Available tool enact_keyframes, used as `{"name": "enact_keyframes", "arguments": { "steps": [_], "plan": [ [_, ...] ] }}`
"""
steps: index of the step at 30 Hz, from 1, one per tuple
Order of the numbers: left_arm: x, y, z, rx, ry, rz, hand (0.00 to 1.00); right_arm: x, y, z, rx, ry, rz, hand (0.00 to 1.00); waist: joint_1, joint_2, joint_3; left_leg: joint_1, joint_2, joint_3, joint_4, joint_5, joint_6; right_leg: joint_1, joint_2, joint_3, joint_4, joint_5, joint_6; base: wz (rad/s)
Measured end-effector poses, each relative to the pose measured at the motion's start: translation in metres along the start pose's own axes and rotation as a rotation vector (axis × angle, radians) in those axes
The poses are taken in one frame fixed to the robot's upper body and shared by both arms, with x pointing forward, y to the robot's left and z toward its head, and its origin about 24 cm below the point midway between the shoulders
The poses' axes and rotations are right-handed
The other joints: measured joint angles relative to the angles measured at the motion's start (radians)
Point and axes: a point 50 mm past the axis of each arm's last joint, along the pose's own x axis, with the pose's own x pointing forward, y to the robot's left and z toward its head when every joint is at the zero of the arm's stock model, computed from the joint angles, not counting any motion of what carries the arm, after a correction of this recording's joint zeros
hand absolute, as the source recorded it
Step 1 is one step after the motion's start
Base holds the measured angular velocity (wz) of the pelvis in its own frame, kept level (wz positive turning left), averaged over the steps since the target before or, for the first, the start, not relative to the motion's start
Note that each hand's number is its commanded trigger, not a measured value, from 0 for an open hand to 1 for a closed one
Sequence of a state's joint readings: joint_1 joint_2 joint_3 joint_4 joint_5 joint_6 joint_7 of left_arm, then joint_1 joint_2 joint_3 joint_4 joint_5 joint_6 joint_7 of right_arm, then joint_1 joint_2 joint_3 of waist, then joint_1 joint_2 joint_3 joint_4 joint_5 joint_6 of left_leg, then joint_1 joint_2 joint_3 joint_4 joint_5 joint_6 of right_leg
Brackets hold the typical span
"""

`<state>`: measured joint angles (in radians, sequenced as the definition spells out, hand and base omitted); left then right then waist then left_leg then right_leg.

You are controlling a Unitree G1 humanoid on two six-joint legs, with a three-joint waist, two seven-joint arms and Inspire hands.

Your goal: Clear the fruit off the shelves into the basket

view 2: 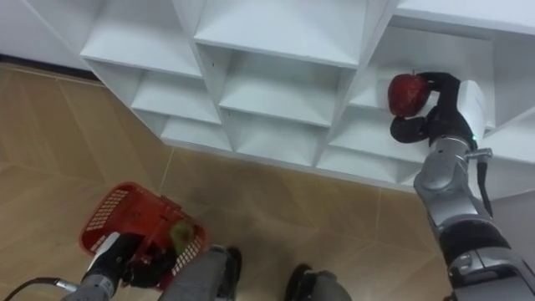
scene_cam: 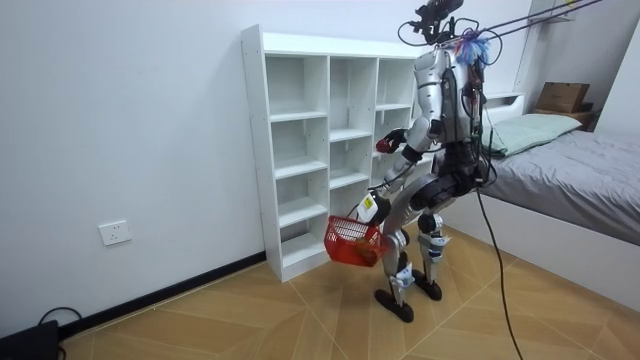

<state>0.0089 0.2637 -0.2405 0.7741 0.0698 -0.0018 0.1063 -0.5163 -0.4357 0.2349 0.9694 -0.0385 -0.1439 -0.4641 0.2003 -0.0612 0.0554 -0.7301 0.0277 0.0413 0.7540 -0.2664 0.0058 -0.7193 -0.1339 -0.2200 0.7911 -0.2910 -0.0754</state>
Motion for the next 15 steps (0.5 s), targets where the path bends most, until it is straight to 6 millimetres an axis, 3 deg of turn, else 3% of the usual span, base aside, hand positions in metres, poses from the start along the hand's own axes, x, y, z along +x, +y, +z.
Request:
{"name": "enact_keyframes", "arguments": {
  "steps": [3, 7, 15],
  "plan": [
    [0.0, 0.0, 0.001, -0.001, -0.005, 0.001, 1.0, 0.0, 0.0, 0.0, 0.0, -0.003, 0.002, 1.0, 0.002, 0.001, -0.0007, 0.011, 0.002, 0.0, -0.017, 0.003, -0.002, 0.009, 0.005, 0.002, -0.018, 0.005, 0.0, -0.03],
    [0.0, 0.0, 0.002, -0.002, -0.012, 0.002, 1.0, -0.002, 0.005, 0.005, -0.001, -0.03, 0.019, 1.0, 0.003, 0.003, -0.0018, 0.018, 0.021, 0.008, -0.03, 0.005, -0.006, 0.024, 0.035, 0.004, -0.063, 0.027, -0.004, -0.14],
    [0.001, -0.002, 0.007, -0.013, -0.044, -0.005, 1.0, -0.011, 0.016, 0.007, -0.022, -0.081, 0.112, 1.0, -0.001, 0.004, -0.0023, 0.084, 0.028, 0.025, -0.082, 0.005, -0.007, 0.077, 0.039, 0.015, -0.102, 0.028, 0.0, -0.04]
  ]
}}
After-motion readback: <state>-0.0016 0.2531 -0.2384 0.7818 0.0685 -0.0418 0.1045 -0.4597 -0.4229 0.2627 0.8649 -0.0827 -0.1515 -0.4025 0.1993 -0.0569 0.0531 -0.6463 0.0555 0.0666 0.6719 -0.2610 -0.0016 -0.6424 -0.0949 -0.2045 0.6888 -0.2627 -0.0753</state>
